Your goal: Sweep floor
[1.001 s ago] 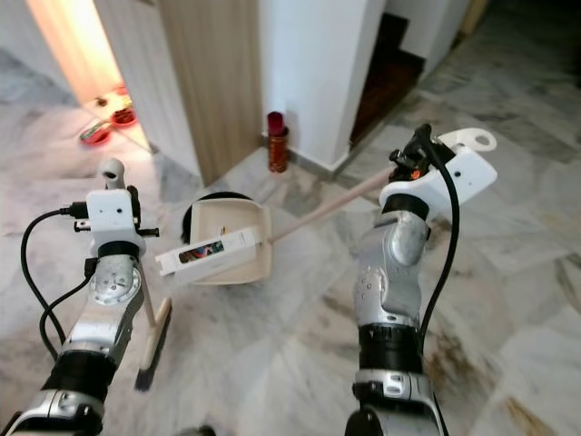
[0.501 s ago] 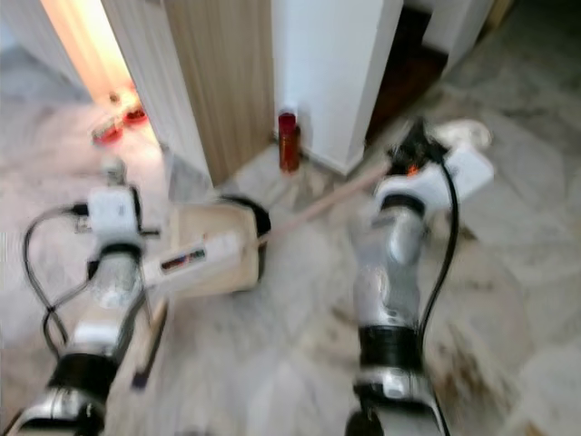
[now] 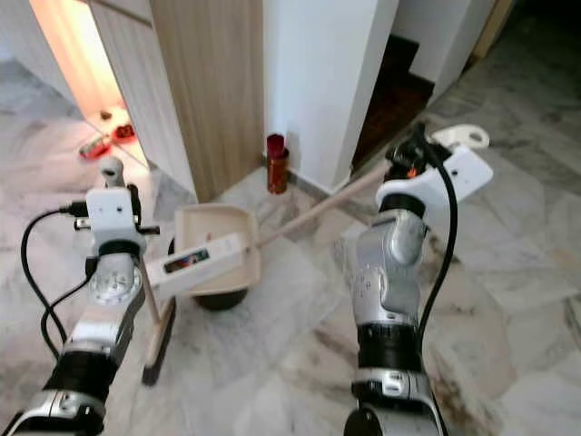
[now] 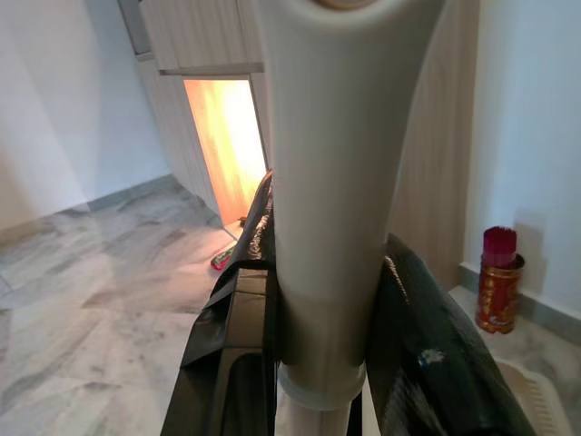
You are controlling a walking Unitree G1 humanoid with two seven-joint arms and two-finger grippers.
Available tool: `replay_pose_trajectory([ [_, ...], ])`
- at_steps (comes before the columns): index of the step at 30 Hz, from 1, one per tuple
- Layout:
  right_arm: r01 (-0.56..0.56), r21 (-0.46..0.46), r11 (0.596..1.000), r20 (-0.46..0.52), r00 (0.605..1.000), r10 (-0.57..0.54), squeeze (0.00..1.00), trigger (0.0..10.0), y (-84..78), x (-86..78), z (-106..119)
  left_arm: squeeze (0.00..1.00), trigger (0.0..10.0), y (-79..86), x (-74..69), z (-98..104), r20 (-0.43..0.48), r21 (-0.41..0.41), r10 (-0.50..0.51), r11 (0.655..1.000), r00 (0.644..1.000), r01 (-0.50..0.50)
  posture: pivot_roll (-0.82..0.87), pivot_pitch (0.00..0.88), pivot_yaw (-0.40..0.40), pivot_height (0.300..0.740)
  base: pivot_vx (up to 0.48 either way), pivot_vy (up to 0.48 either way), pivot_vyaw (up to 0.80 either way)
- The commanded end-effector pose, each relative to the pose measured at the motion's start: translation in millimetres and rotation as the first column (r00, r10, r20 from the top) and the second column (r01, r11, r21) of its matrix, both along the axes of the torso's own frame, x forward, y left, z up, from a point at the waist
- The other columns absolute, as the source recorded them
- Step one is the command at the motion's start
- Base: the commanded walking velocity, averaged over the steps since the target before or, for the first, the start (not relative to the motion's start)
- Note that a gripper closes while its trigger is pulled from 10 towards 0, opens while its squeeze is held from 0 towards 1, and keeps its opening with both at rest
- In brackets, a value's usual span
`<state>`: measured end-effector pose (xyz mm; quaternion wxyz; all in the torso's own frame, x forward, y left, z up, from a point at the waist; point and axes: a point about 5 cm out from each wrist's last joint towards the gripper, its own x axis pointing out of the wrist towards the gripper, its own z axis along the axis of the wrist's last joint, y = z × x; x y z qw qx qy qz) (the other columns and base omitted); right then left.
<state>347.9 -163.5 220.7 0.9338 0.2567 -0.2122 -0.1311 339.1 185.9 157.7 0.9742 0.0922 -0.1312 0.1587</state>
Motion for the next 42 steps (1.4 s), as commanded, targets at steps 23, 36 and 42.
replay_pose_trajectory([
  [23, -0.034, 0.036, 0.999, 0.095, 0.995, 0.030, 0.00, 10.0, 4.1, -2.2, 21.2, 0.00, 10.0, 0.4, -1.1, 10.2, 0.048, 0.019, 0.010, 1.000, 0.999, -0.011, 0.00, 0.112, -0.039, 0.740, 0.291, 0.000, 0.00],
  [36, -0.038, 0.040, 0.998, 0.100, 0.994, 0.034, 0.00, 10.0, 4.6, -2.5, 22.7, 0.00, 10.0, 0.6, -1.4, 10.3, 0.048, 0.018, 0.010, 1.000, 0.999, -0.011, 0.00, 0.114, -0.039, 0.740, 0.304, 0.000, 0.00],
  [42, -0.036, 0.040, 0.999, 0.103, 0.994, 0.032, 0.00, 10.0, 4.7, -2.9, 23.9, 0.00, 10.0, 0.3, -1.7, 10.0, 0.047, 0.017, 0.008, 1.000, 0.999, -0.009, 0.00, 0.114, -0.039, 0.740, 0.308, 0.000, 0.00],
])
